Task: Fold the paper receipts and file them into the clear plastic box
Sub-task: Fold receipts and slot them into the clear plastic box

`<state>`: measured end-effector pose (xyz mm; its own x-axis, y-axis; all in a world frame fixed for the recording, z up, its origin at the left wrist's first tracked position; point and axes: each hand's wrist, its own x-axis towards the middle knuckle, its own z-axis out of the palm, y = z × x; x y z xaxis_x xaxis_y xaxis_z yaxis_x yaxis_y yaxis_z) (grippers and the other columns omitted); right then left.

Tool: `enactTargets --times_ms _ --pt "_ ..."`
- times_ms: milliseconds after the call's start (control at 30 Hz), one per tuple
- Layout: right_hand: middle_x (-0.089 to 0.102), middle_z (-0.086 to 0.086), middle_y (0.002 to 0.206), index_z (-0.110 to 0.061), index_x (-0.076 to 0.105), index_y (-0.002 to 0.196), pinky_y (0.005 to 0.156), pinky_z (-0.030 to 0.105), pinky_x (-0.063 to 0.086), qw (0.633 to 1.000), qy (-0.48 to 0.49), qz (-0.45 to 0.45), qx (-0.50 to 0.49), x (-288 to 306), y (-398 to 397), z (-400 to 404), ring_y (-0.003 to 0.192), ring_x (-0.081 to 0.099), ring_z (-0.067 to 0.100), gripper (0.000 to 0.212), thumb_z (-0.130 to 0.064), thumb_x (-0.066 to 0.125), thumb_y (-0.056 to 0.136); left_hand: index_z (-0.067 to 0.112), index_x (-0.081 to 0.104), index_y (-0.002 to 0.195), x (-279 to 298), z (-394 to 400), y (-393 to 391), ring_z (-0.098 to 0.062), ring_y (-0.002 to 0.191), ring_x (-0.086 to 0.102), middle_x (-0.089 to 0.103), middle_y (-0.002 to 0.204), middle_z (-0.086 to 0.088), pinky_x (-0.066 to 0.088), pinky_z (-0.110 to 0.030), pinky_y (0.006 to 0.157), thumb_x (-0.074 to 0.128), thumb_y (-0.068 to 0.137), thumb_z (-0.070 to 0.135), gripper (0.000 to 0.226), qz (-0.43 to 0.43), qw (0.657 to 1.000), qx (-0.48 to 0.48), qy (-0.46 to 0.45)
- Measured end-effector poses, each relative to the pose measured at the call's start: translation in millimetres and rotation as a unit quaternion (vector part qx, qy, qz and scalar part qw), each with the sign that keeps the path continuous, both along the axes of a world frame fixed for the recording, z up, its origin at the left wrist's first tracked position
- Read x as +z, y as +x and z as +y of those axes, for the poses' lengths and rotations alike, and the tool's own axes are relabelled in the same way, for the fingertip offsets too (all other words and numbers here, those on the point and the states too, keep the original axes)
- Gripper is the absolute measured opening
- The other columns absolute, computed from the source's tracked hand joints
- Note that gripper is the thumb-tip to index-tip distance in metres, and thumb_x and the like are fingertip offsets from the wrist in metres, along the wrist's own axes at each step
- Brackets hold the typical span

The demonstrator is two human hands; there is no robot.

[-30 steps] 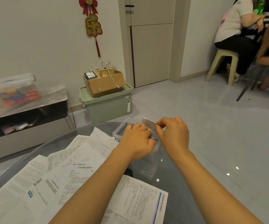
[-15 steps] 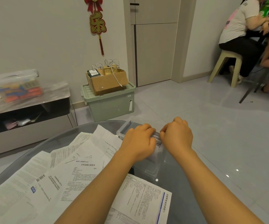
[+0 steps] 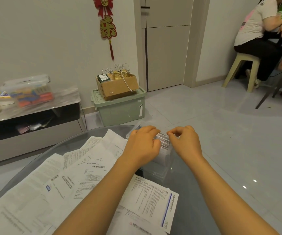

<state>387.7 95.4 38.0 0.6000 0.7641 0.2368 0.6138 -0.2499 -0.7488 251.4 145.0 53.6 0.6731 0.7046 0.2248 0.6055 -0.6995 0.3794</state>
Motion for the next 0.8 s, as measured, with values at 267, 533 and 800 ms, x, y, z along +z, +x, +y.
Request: enactTargets --times_ms 267,533,800 --pt "0.054 -0.016 0.078 -0.018 0.072 0.095 0.066 0.016 0.041 0.993 0.013 0.034 0.116 15 -37 -47 0.066 0.050 0.002 0.016 -0.015 0.059 0.087 0.020 0.054 0.129 8 -60 -49 -0.013 0.119 0.048 0.052 0.135 0.005 0.033 -0.025 0.102 0.028 0.091 0.027 0.048 -0.032 0.999 0.039 -0.013" --pt "0.062 -0.012 0.087 -0.021 0.070 0.099 0.061 0.006 0.038 0.976 -0.066 0.050 0.201 -6 -68 -82 0.073 0.053 -0.001 0.017 -0.016 0.058 0.088 0.024 0.050 0.133 -12 -118 -103 -0.011 0.121 0.047 0.049 0.137 0.009 0.037 -0.028 0.104 0.035 0.098 0.025 0.038 0.012 0.995 0.070 -0.074" --pt "0.060 -0.004 0.111 -0.022 0.064 0.113 0.071 0.017 0.042 0.918 -0.256 -0.063 0.297 -26 -76 -96 0.087 0.054 0.008 0.030 -0.022 0.060 0.083 0.025 0.037 0.142 -43 -137 -134 -0.011 0.131 0.038 0.039 0.146 0.008 0.029 -0.029 0.111 0.032 0.100 0.036 0.044 0.076 0.982 0.066 -0.158"
